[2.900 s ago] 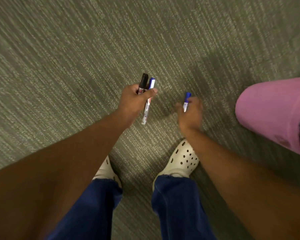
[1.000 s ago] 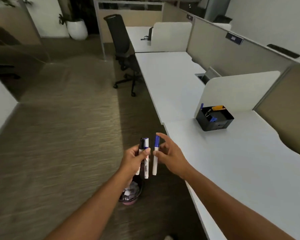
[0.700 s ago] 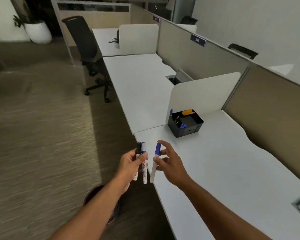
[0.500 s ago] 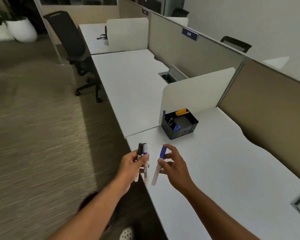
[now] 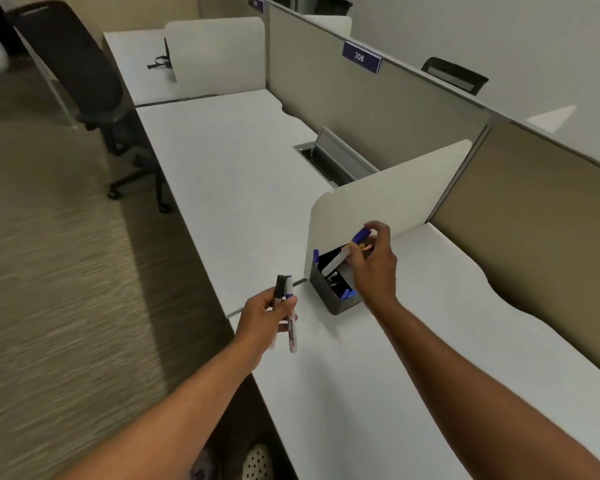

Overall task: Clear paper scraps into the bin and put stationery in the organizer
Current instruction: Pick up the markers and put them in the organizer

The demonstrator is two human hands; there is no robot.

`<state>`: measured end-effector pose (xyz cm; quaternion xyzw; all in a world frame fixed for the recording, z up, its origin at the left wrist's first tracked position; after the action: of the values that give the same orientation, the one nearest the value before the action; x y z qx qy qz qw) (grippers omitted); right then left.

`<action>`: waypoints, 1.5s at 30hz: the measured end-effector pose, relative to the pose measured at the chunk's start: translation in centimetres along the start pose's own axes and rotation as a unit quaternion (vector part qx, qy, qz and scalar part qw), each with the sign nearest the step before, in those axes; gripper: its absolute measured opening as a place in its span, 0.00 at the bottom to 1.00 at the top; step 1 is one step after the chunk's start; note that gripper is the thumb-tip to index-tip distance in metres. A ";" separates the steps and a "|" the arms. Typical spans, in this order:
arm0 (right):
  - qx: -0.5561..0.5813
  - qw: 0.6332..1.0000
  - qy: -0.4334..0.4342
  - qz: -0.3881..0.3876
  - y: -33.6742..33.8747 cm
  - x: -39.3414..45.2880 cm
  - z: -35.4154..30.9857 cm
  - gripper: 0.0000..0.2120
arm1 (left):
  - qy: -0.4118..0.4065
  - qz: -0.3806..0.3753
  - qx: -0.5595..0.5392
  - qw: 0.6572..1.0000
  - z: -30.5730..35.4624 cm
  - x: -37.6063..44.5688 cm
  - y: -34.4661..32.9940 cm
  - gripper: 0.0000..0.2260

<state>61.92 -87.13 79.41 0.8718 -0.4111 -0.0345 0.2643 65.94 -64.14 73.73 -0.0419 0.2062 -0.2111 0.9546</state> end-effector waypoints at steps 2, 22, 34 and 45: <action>-0.034 0.999 0.008 0.001 -1.4 2.7 0.7 0.14 | 0.000 -0.002 0.003 1.000 0.5 1.8 0.1 0.08; -0.142 0.963 -0.047 -0.226 -10.2 7.9 6.3 0.12 | 0.008 0.000 -0.019 1.000 -1.0 8.6 2.2 0.08; -0.085 0.978 0.024 -0.188 -7.7 2.2 2.8 0.12 | -0.016 -0.044 0.031 0.998 -1.2 9.5 -1.6 0.12; 0.016 0.993 -0.031 -0.112 -4.4 3.7 3.2 0.12 | -0.036 -0.003 0.080 0.996 -1.8 9.5 -2.2 0.09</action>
<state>66.54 -88.96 75.06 0.9148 -0.3194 -0.0844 0.2324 72.24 -70.16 68.91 0.0262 0.1541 -0.2278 0.9611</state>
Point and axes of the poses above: each hand's wrist, its own x-axis towards the middle knuckle, its own y-axis out of the back of the hand, z = x × y, the point moved 4 cm from there along x, towards the middle knuckle, and after that the axes turned 6 degrees about -x, right-handed, at the moved point
